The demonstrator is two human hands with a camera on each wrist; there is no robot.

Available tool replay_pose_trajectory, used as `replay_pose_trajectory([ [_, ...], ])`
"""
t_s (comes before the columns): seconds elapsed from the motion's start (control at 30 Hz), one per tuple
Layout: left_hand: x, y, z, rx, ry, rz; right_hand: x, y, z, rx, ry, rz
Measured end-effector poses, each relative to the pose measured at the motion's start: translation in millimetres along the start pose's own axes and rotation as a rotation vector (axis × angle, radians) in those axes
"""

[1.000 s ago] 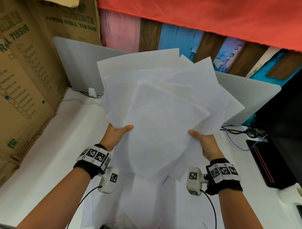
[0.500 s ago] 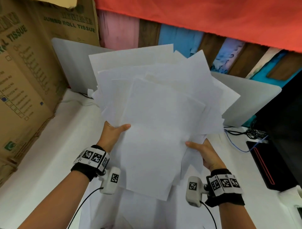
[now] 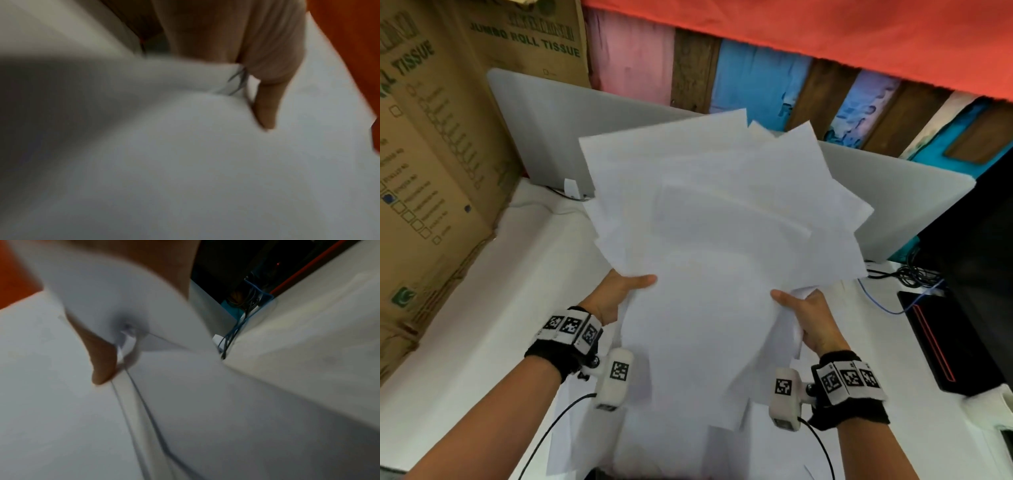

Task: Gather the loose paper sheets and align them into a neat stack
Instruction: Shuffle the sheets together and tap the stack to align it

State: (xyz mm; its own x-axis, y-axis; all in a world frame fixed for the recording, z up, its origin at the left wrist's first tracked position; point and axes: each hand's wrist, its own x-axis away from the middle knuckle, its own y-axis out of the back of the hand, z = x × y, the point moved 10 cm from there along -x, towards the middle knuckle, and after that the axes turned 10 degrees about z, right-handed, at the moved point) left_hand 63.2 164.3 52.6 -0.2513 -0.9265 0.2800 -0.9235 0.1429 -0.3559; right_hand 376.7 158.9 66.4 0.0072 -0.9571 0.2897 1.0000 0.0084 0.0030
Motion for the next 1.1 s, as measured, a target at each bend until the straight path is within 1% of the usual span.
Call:
replay_pose_trajectory([
  [0.03, -1, -3, 7, -0.038, 0.023, -0.006, -1, -1, -6, 0.012, -0.015, -0.004],
  [0.07, -3, -1, 10, -0.103, 0.032, -0.041, -2, -3, -8, 0.018, -0.014, -0.004],
  [0.17, -6, -2, 4, -0.247, -0.025, -0.098, -2, -5, -7, 0.044, 0.013, -0.01],
  [0.2, -6, -3, -1, -0.261, -0.053, -0.106, -2, -6, -10, 0.04, 0.007, 0.013],
  [0.27, -6, -5, -13, -0.26, -0.107, -0.127, -3, -12, -18, 0.017, -0.034, 0.117],
  [0.33, -7, -2, -22, -0.256, -0.131, -0.142, 1, -20, -26, 0.001, -0.109, 0.227],
  [0.37, -7, 2, -23, -0.258, -0.132, -0.151, 4, -20, -28, -0.031, -0.132, 0.246],
  [0.4, -8, 7, -23, -0.253, -0.123, -0.163, 6, -17, -28, -0.087, -0.143, 0.241],
  [0.43, -9, 12, -21, -0.239, -0.11, -0.174, 6, -12, -29, -0.163, -0.142, 0.208],
  [0.5, -10, 20, -14, -0.207, -0.074, -0.193, 5, 2, -29, -0.241, -0.123, 0.117],
  [0.6, -8, 26, -3, -0.139, -0.032, -0.186, 1, 11, -26, -0.255, -0.142, 0.057],
  [0.67, -6, 25, 5, -0.055, -0.004, -0.142, -2, 10, -22, -0.203, -0.153, 0.05],
  [0.77, -5, 22, 11, 0.002, 0.016, -0.058, -3, 0, -9, -0.137, -0.118, 0.097],
  [0.87, -5, 15, 8, -0.028, -0.014, -0.04, -7, -13, -2, -0.032, -0.049, 0.15],
  [0.9, -6, 14, 7, -0.04, -0.037, -0.045, -8, -15, 1, 0.003, -0.018, 0.132],
  [0.97, -5, 11, -4, -0.066, -0.093, -0.07, -7, -10, 8, 0.023, 0.06, 0.052],
  [1.03, -4, 11, -18, -0.077, -0.153, -0.073, -3, -5, 21, -0.026, 0.156, -0.003],
  [1.1, -4, 9, -33, -0.102, -0.209, -0.065, 2, -4, 35, -0.087, 0.24, -0.019],
])
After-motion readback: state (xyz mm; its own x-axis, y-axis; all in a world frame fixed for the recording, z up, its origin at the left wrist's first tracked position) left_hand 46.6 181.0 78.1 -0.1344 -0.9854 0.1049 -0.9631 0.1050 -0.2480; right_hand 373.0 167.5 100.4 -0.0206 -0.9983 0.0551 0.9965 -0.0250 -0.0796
